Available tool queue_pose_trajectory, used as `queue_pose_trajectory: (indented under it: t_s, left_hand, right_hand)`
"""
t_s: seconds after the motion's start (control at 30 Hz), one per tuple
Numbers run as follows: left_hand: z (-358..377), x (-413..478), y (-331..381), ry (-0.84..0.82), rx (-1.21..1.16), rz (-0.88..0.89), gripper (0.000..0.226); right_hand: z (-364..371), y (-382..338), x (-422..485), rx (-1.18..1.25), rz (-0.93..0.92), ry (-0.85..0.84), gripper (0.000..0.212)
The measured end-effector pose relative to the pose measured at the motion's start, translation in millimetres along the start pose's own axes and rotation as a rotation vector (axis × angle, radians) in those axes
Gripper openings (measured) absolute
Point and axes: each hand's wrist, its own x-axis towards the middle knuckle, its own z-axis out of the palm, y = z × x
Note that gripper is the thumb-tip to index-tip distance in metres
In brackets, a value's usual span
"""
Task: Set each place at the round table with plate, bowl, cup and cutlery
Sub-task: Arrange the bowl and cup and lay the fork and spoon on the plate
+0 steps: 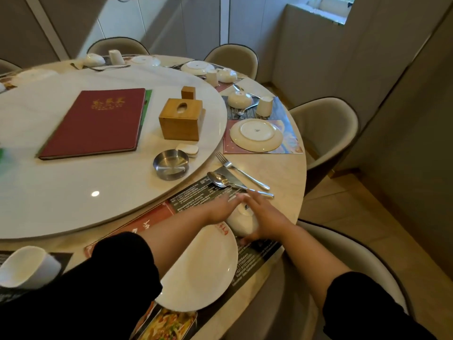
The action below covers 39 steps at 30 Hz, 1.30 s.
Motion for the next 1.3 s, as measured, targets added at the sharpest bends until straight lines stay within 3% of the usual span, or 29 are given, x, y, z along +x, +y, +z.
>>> queue_pose_trajectory:
  t_s: [0.1, 0.2, 0.27, 0.37, 0.47, 0.57, 0.7, 0.9, 1.13, 1.3]
  left_hand:
    - [3, 9, -1, -0.017, 0.012, 0.005, 0.076]
    - [0, 8, 7, -0.040, -0.058, 0.046, 0.060]
    - [-7, 7, 10, -0.042, -0.143, 0.082, 0.062]
    - [-12, 8, 12, 0.029, -0.235, 0.132, 0.069]
    - [-9, 10, 14, 0.111, -0.290, 0.176, 0.045]
    - [-4, 13, 7, 0.139, -0.268, 0.137, 0.032]
    - [3, 22, -2, 0.227, -0.269, 0.019, 0.032]
    - [13, 30, -7, 0.309, -0.323, -0.091, 0.032]
    - [21, 36, -12, 0.422, -0.193, -0.109, 0.032]
    - [27, 4, -5, 0.565, -0.130, -0.073, 0.053]
  right_hand:
    - [4, 7, 3, 0.044, -0.074, 0.062, 0.117]
    - [-6, 12, -3, 0.201, -0.084, 0.086, 0.110]
    - [-22, 9, -11, 0.422, -0.009, 0.077, 0.100]
    - [-43, 2, -19, 0.821, 0.091, 0.069, 0.065]
    - [-51, -1, -21, 1.240, 0.259, 0.107, 0.047]
    - [-49, 0, -19, 1.115, 0.310, 0.197, 0.034]
    - [-31, 6, -10, 0.812, 0.365, 0.289, 0.045]
    - [-16, 10, 1, 0.642, 0.427, 0.279, 0.047]
    - [-8, 17, 11, 0.536, 0.418, 0.298, 0.046]
    - [-10, 15, 9, 0.617, 0.385, 0.384, 0.031]
